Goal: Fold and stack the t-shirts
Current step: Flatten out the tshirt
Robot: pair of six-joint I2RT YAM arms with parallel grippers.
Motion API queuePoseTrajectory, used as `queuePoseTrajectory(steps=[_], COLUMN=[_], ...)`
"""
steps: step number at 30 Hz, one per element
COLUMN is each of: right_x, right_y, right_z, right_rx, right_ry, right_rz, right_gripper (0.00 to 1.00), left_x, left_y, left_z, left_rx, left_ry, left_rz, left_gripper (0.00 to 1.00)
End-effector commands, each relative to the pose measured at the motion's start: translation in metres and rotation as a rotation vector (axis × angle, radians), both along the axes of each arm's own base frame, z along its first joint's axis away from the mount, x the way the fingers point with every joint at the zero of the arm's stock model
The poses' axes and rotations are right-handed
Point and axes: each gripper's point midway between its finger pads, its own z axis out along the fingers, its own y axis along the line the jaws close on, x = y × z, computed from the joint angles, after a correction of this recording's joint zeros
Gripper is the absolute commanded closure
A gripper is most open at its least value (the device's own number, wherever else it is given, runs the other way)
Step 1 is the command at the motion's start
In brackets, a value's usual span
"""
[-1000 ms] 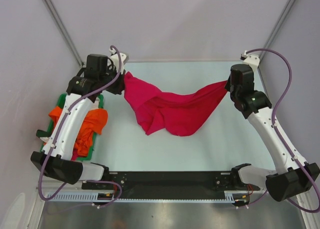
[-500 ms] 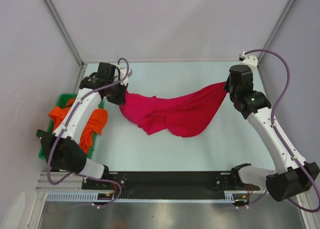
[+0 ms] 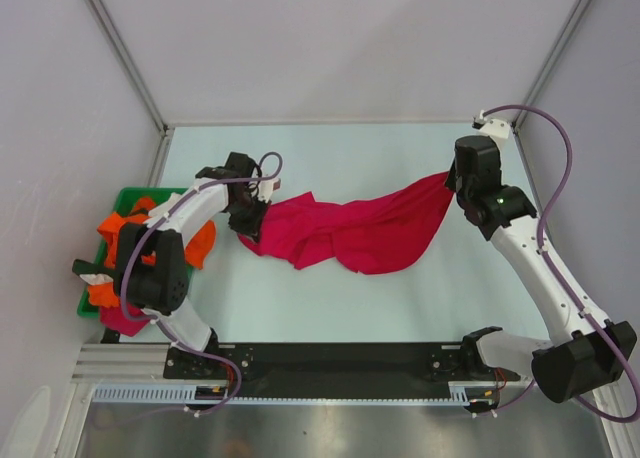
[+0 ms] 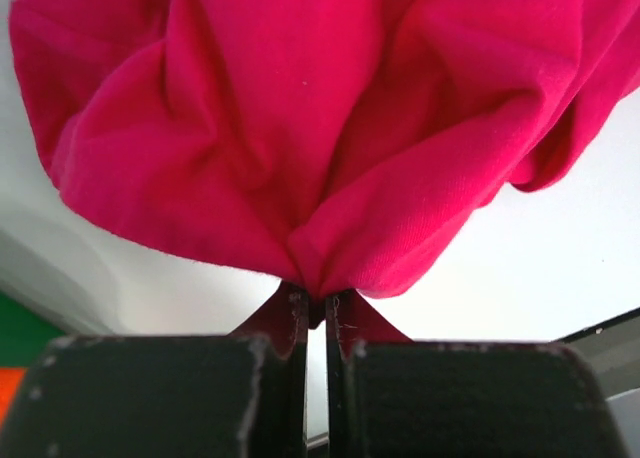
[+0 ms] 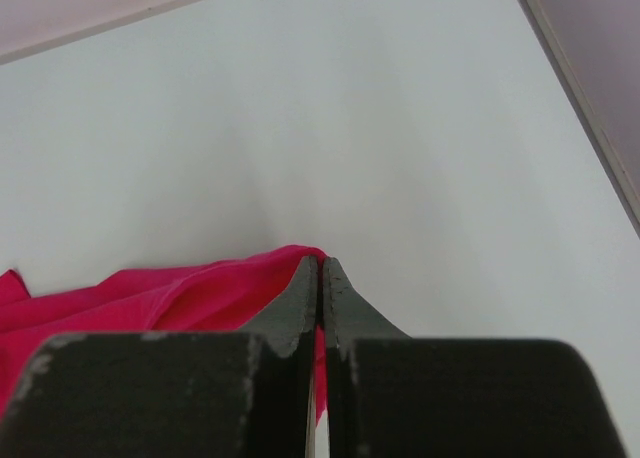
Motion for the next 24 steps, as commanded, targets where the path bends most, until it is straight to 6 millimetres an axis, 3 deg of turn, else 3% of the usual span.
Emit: queuePoseTrajectory(steps=[1, 6, 9, 24], right_x=[-0.001, -0.003, -0.004, -0.007], right_y=[-0.002, -0.003, -0.004, -0.004], right_z=[0.01, 0.007, 0.004, -0.005], right_rx=[0.0, 0.0, 0.0, 0.013], right_ry=[-0.036, -0.033, -0.028, -0.017], right_rz=[-0.011, -0.018, -0.023, -0.03], right_gripper=[1.0, 1.0, 1.0, 1.0], left_x=[0.029, 0.042, 0.044, 0.033], left_y=[-0.013, -0.018, -0.02, -0.017], left_z=[0.019, 0.036, 0.041, 0.019], left_rx=[-0.061, -0.09, -0.102, -0.091], left_ry=[-0.127, -0.199, -0.215, -0.18], left_rz=[-0.003, 0.01, 0.014, 0.009], left_gripper=[1.0, 1.0, 0.9, 0.82])
